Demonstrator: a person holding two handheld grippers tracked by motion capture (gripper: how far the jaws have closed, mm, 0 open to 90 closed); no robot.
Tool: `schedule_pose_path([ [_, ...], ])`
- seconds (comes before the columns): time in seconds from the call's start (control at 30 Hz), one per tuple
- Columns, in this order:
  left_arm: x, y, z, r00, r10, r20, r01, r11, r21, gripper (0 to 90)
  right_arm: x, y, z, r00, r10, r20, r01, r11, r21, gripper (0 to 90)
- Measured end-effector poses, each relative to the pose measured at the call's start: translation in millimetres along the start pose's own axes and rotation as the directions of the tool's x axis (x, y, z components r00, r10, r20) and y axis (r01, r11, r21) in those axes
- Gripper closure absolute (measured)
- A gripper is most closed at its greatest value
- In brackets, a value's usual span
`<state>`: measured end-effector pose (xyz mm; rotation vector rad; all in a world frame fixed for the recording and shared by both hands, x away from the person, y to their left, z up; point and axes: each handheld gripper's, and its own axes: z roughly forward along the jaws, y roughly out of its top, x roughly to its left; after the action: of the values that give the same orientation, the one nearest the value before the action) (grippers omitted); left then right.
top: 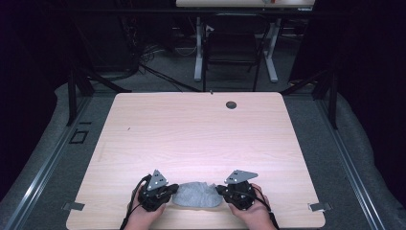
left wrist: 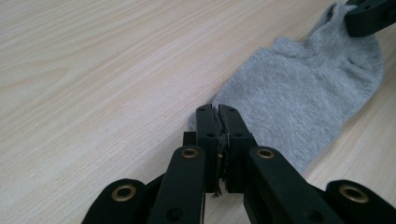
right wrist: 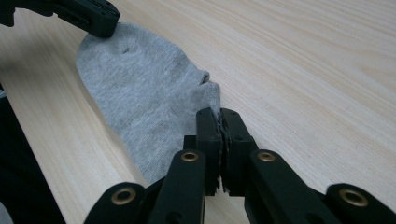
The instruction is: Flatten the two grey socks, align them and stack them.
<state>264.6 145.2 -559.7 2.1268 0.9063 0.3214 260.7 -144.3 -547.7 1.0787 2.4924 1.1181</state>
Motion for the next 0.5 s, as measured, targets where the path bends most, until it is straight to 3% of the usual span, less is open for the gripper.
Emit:
schedule_pose_path([
  [0.3,1.3,-3.1,7.3,1.0000,-0.001,-0.007,0.001,0.9998,0.018,87.0,-3.8,-4.7,8.2,0.9999,0.011,0.000,-0.011,1.000,0.025,85.7],
  [0.5,2.7,0.5,-0.2,0.9999,-0.012,-0.003,0.012,0.9997,-0.021,84.0,-3.3,-3.6,3.2,0.9995,0.006,0.032,-0.006,1.000,-0.018,78.3],
])
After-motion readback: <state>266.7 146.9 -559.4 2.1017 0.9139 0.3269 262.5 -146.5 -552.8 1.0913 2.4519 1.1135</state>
